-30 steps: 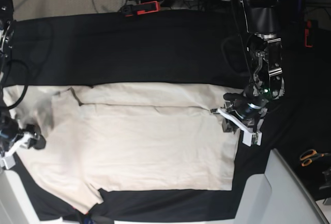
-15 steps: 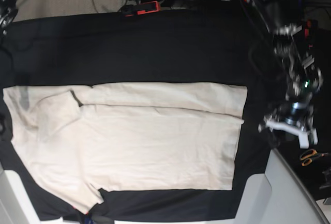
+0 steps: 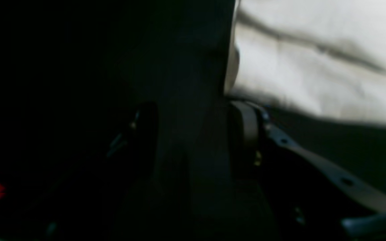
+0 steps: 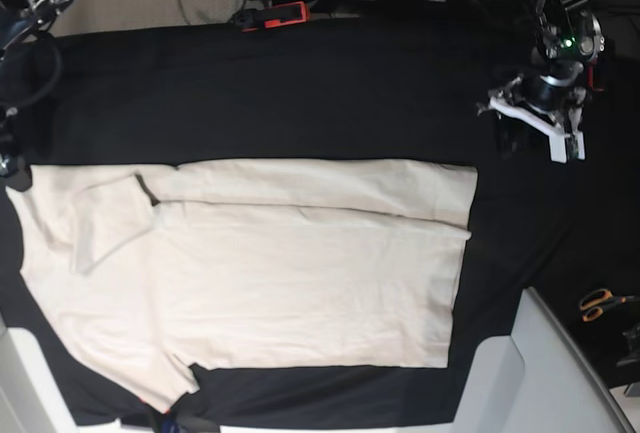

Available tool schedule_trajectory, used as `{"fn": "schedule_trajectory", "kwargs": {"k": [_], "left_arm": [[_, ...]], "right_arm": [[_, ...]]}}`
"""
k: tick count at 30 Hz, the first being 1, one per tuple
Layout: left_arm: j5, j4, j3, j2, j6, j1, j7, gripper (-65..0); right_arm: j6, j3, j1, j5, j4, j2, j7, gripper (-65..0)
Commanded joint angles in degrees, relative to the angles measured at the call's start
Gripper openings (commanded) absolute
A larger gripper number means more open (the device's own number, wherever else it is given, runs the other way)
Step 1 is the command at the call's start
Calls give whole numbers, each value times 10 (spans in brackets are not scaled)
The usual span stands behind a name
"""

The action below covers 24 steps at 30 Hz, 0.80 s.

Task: Fold the T-shirt properly
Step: 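Lower both grippers onto the folded edge and grasp it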

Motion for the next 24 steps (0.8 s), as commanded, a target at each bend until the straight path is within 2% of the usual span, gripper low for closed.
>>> {"fn": "schedule_trajectory", "kwargs": {"k": [1, 6, 8, 15, 24], "left_arm": [[-6, 8, -2, -6, -3, -2, -16, -357], [-6, 2, -1, 6, -3, 1, -16, -553], [-6, 2, -1, 6, -3, -1, -14, -596], [-6, -18, -1, 17, -3, -5, -13, -609], [-6, -23, -1, 20, -3, -5, -13, -609]], "right_arm": [[2, 2, 4, 3, -20, 18, 13, -261], [4, 1, 15, 3, -157, 61, 94, -263], [5, 0, 20, 3, -184, 76, 115, -261], [5, -101, 57, 4, -227, 97, 166, -263], [4, -112, 85, 3, -241, 97, 173, -272]]}}
